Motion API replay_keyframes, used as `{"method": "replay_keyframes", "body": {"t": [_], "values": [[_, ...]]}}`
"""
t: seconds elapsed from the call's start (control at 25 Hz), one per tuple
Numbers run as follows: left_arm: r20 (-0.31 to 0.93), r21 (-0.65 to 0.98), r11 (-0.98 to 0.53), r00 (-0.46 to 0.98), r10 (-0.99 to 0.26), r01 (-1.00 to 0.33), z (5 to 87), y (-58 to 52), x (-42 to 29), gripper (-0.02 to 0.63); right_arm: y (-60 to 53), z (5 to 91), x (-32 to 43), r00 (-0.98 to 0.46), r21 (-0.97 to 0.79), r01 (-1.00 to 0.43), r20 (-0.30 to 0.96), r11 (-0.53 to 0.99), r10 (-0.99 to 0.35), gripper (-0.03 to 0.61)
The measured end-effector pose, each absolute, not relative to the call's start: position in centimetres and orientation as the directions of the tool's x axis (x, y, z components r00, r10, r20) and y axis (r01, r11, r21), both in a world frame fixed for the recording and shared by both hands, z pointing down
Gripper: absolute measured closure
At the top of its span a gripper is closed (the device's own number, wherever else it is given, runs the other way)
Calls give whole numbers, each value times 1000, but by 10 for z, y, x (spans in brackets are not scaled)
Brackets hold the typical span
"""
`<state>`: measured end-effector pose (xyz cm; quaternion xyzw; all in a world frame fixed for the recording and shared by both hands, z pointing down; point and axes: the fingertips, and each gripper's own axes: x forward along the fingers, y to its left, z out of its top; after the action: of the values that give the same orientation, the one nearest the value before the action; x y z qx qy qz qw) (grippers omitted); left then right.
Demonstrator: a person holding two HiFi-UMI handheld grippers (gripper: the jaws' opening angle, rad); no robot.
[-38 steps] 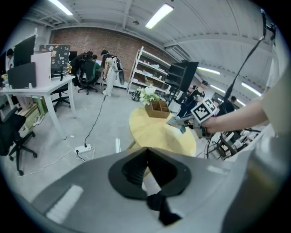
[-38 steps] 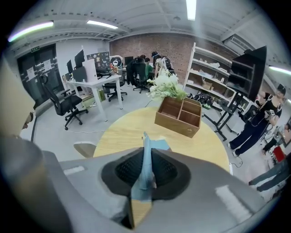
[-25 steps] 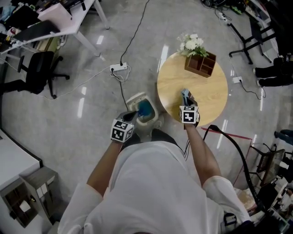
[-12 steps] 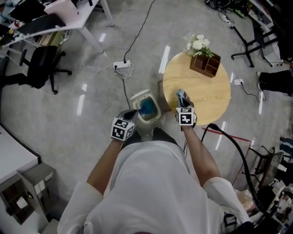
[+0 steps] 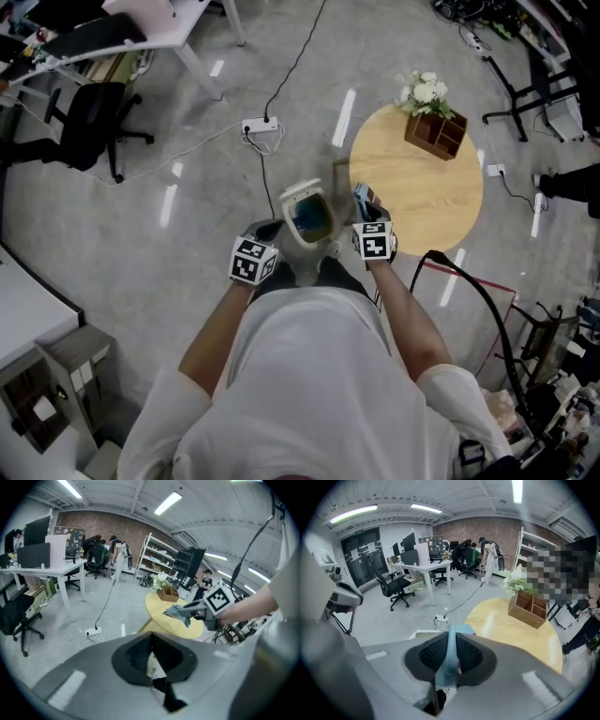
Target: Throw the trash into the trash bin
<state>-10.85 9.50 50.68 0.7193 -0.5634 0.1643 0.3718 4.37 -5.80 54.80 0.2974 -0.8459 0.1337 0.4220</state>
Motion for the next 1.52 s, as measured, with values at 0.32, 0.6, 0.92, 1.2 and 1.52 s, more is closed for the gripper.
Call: {"method": "replay_keyframes", "body": {"t": [0.32,0.6,0.92,1.2,1.52], "values": [[664,351,-85,312,-680,-932,516,105,-128,611,-33,562,13,-486,-1,-585,801,811,-349,531],[657,348,-69,295,-694,-935,519,109,-144,611,-18,573,-3,-501,-36,-565,808,824,-309,531],[672,347,-33,273,-688,-937,529,123,-157,611,3,592,-16,-509,-74,-532,824,844,-249,531],[684,351,-20,271,-677,-936,542,130,-166,611,15,603,-29,-518,-102,-509,829,855,-210,531],[685,362,3,264,-679,-932,556,128,-172,611,25,616,-32,-519,-128,-494,837,860,-173,531]]}}
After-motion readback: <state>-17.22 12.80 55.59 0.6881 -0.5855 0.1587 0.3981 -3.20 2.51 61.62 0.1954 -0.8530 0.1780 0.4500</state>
